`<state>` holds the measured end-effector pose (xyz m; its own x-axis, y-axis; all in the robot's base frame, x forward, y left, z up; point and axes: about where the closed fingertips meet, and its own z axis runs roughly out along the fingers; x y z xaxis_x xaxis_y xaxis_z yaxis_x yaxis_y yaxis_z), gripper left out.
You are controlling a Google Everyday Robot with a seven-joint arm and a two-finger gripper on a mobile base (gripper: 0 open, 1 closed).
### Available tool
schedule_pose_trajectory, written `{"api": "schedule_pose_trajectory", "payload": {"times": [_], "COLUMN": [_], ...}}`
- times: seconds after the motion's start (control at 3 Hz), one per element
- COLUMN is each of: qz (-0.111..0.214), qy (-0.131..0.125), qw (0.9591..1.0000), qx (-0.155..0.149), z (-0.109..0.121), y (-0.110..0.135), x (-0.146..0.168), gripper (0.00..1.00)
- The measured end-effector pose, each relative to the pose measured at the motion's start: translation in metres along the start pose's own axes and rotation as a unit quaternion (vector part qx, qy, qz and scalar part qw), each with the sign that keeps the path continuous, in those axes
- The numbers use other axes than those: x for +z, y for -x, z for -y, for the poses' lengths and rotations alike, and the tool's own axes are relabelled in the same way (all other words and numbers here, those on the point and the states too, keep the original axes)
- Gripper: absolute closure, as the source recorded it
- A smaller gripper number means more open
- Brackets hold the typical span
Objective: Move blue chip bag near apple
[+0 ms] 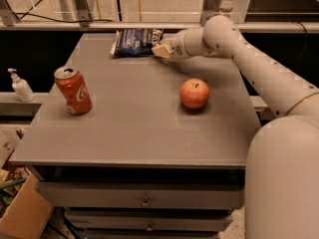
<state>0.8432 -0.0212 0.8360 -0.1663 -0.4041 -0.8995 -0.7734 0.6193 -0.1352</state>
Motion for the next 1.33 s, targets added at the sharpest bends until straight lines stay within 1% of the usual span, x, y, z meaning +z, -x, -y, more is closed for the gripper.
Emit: {"api": "schedule_pose_trajectory", "payload": {"times": [0.33,0.67,1.0,1.33], "qz": [0.005,0.019,0.036,0.045], "qy": [-0.005,-0.013,-0.029,-0.037], "qw": [1.0000,0.9997,0.9989,0.9982], "qx": [0.000,0.000,0.007,0.011], "z": [0.000,0.002,0.007,0.011], "y": [0.004,0.015,0.028,0.036], "x": [-0.008,-0.023,-0.050,-0.066], "gripper": [0.86,1.00,1.00,1.00]}}
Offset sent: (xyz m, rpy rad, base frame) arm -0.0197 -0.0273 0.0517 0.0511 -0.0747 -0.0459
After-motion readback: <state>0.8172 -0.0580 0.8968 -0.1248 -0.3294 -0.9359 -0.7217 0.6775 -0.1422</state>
